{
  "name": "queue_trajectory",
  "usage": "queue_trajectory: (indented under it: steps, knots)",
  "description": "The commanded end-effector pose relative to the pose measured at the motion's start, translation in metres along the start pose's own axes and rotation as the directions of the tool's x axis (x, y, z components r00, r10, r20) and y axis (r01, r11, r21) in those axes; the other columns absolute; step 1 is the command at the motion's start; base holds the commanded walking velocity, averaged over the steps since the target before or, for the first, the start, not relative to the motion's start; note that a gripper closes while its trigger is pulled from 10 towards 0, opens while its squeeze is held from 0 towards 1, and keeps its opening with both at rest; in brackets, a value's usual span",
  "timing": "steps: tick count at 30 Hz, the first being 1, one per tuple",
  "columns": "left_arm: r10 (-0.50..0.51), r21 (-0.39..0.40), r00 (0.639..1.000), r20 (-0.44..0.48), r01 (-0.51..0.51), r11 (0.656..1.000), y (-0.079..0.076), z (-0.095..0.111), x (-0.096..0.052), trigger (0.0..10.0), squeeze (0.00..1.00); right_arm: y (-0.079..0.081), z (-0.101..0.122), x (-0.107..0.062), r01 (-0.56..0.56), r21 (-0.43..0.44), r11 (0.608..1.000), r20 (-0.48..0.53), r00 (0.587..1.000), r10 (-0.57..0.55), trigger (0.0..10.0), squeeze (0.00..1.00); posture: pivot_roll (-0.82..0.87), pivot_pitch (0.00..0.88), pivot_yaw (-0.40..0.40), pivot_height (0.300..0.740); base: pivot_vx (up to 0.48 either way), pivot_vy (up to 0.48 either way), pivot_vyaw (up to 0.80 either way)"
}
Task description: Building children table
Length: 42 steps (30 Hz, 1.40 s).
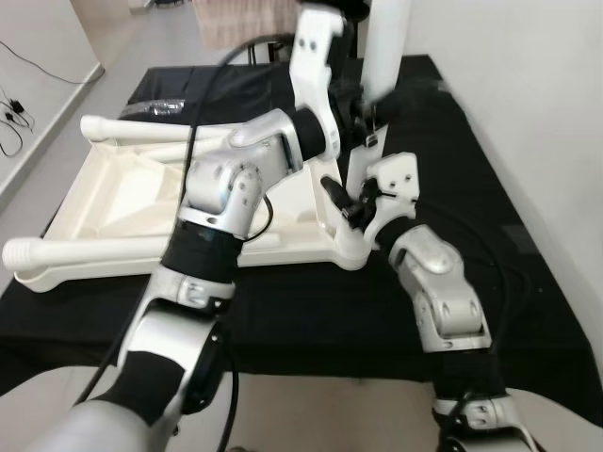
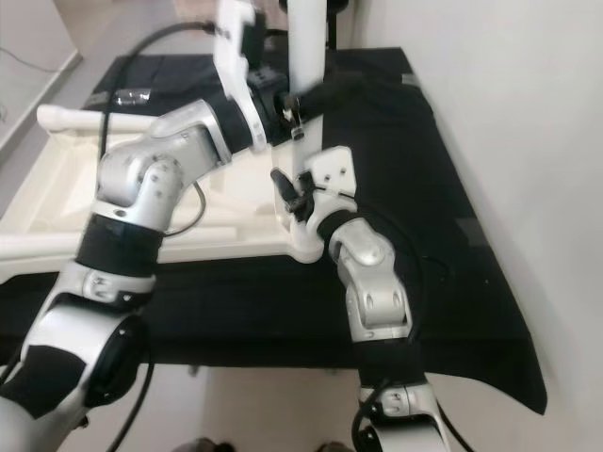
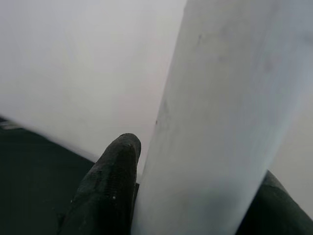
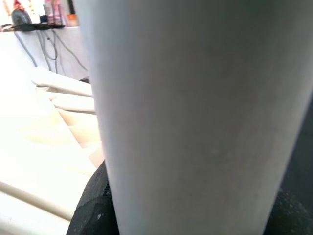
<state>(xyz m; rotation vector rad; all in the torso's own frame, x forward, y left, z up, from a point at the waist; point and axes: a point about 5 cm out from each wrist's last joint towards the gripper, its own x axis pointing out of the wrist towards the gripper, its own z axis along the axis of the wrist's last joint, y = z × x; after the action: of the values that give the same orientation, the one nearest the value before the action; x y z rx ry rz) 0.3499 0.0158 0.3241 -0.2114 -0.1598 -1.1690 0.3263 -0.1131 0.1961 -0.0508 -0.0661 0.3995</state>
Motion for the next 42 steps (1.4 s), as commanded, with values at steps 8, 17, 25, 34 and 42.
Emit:
queue_trajectory:
  steps: [8, 17, 25, 34, 42]
  knots:
    - [0.042, 0.009, 0.999, 0.014, -0.043, 0.999, 0.006, 0.001, -0.01, 10.0, 0.0, -0.016, -0.022, 0.015, 0.031, 0.052, 0.998, -0.159, 0.987, -0.023, 0.0, 0.0, 0.02, 0.144, 0.018, 0.74, 0.0, 0.0, 0.0]
    - [0.005, 0.041, 1.0, 0.009, -0.006, 0.999, 0.006, -0.003, -0.014, 10.0, 0.0, -0.008, -0.017, 0.006, 0.088, 0.05, 0.995, -0.172, 0.982, -0.078, 0.0, 0.0, 0.02, 0.146, 0.023, 0.74, 0.0, 0.0, 0.0]
    - [-0.012, 0.049, 1.0, 0.014, 0.012, 0.999, 0.0, 0.0, -0.018, 0.0, 0.0, 0.002, -0.026, 0.001, 0.163, 0.042, 0.986, -0.181, 0.972, -0.153, 0.0, 0.0, 0.02, 0.142, 0.035, 0.74, 0.0, 0.0, 0.0]
    - [-0.08, 0.064, 0.997, 0.016, 0.079, 0.995, -0.007, 0.004, -0.02, 0.0, 0.0, 0.02, -0.03, -0.007, 0.271, 0.023, 0.962, -0.18, 0.948, -0.262, 0.0, 0.0, 0.02, 0.133, 0.043, 0.74, 0.0, 0.0, 0.0]
    - [-0.108, 0.076, 0.994, 0.012, 0.107, 0.991, -0.01, 0.006, -0.022, 0.0, 0.0, 0.024, -0.029, -0.003, 0.248, 0.014, 0.969, -0.175, 0.954, -0.242, 0.5, 0.0, 0.02, 0.125, 0.045, 0.74, 0.0, 0.0, 0.0]
